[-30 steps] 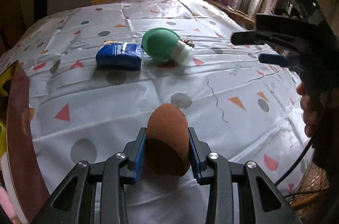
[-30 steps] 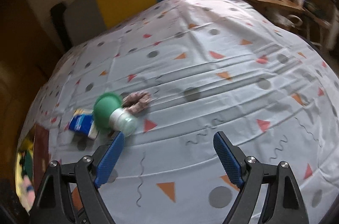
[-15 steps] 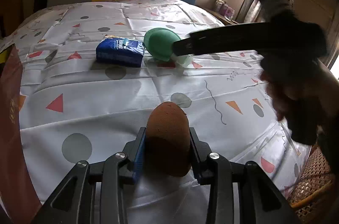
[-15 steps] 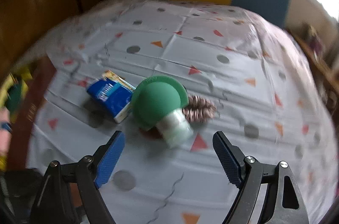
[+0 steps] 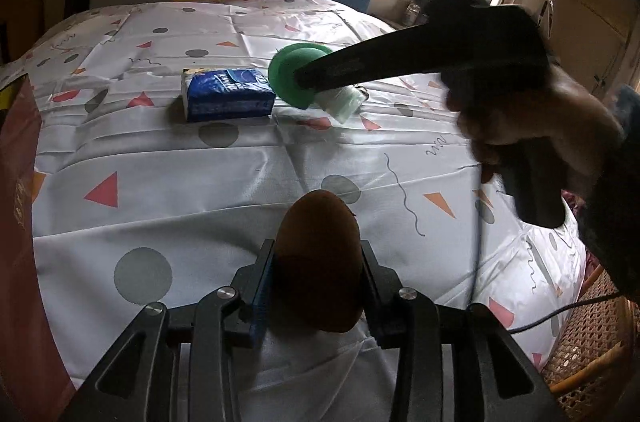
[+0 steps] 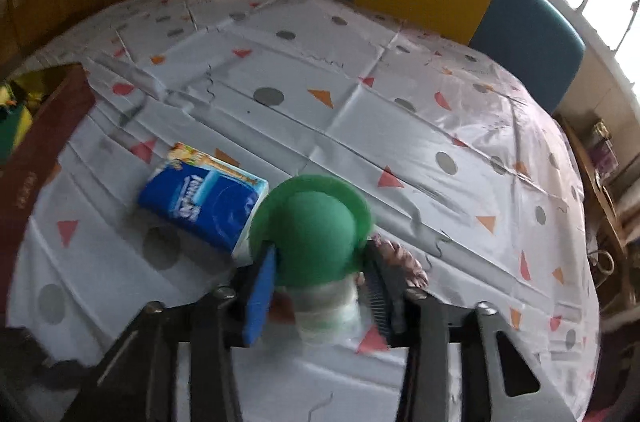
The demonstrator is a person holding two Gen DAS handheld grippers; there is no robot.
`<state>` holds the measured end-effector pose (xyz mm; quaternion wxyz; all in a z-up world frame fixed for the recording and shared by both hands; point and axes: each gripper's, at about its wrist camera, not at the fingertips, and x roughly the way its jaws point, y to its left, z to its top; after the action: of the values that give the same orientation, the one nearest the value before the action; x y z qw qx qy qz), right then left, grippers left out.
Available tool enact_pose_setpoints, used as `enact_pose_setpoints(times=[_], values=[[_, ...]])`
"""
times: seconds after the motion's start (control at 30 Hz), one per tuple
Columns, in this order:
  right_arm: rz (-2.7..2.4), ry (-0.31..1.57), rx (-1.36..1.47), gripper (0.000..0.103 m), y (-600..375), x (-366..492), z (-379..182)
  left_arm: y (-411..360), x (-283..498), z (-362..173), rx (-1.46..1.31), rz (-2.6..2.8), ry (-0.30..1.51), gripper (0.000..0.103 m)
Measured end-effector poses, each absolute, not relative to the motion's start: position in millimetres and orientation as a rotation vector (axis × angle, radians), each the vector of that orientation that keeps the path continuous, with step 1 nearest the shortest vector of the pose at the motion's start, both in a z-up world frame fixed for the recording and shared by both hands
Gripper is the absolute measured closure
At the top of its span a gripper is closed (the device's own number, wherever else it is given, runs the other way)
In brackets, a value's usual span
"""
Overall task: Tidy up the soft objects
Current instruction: 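Grasp the green round sponge with the right tool while the left tool holds the brown sponge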
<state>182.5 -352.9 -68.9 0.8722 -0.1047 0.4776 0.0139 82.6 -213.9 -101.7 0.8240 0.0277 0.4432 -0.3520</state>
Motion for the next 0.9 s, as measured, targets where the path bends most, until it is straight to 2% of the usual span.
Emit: enact_pose_setpoints(times=[0.1,0.37,0.43,0.5,0.67,0.9], values=[[0.040,1.005,-0.140,0.091,-360.0,159.5,-56.4,-213.5,82.6,-101.5,0.059,-0.748,0.942,0.063],[0.036,1.073,0.009,0.089,-380.4,105.3,-69.1,-213.9,81.0,-100.4,0.058,-0.739,0.952,0.063],[0.039,1.061,0.045,0.076,-384.2,103.2,-69.0,-213.5,80.5,-100.0,0.056,-0.737,0.956,0.063],[0.075,1.043,0.063,0.039,-382.0,103.9,-64.7,-213.9,82.0,-99.9,0.059,-0.735,0.957,0.063],[0.196,0.998,-0.064,0.013,-350.8,121.8,-50.6,-212.7,79.0,-100.0,0.066,-0.735,0.955,0.063],[0.255,1.131,-0.221,0.014,-322.0,179.0,-81.0,-214.0,78.7,-100.6,0.081,-0.735,0.948,0.063]])
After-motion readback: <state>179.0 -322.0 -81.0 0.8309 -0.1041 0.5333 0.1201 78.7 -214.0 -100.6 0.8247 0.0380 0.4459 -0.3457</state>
